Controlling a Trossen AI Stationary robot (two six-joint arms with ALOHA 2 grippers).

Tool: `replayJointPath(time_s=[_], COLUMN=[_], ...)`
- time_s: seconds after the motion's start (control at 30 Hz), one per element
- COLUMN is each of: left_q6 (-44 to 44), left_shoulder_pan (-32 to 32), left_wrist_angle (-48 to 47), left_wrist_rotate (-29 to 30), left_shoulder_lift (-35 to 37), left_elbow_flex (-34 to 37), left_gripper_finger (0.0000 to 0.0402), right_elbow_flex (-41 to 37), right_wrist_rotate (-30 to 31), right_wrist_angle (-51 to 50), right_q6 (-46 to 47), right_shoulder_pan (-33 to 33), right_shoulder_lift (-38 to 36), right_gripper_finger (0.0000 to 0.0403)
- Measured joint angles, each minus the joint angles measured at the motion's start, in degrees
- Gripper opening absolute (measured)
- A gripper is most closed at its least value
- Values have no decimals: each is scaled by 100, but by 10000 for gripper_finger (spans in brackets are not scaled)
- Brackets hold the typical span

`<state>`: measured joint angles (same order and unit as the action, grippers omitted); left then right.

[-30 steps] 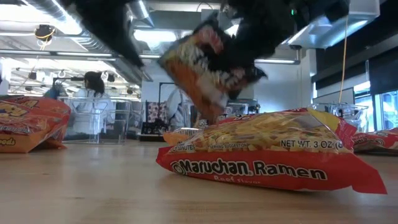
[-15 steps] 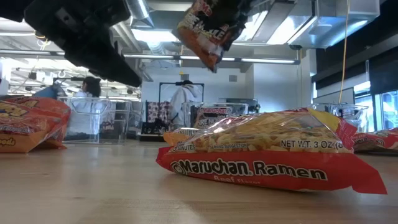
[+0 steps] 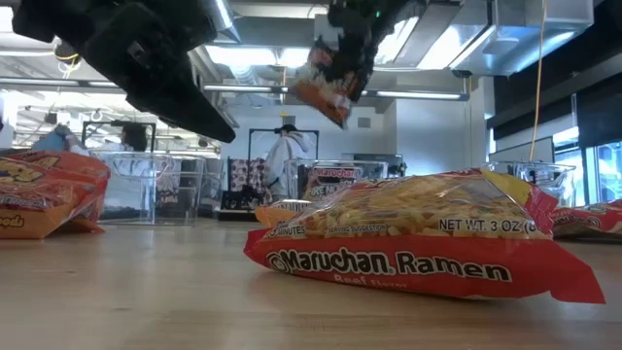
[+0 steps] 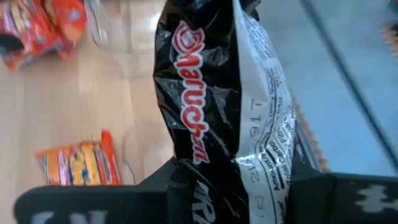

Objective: Sort Maruchan noodles
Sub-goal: Put the top black noodle pack into the middle transparent bin

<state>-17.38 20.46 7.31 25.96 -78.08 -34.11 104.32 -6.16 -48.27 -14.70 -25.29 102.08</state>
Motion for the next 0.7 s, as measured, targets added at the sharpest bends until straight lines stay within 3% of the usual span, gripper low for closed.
replayJointPath(time_s=[0.2, 0.7], left_q6=[1, -39], left_shoulder_pan=[-124, -144], left_wrist_angle=[-39, -18], left_wrist_rotate=[-2, 2], left_shoulder_lift=[0, -2], left_elbow_flex=[0, 0], left_gripper_finger=[29, 29], right_elbow_flex=[714, 716], right_wrist_rotate=[-627, -650], right_wrist_angle=[-1267, -1465], right_q6=[-561, -1289], right_shoulder_pan=[-421, -399], right_shoulder_lift=[835, 1903], right_gripper_finger=[87, 88])
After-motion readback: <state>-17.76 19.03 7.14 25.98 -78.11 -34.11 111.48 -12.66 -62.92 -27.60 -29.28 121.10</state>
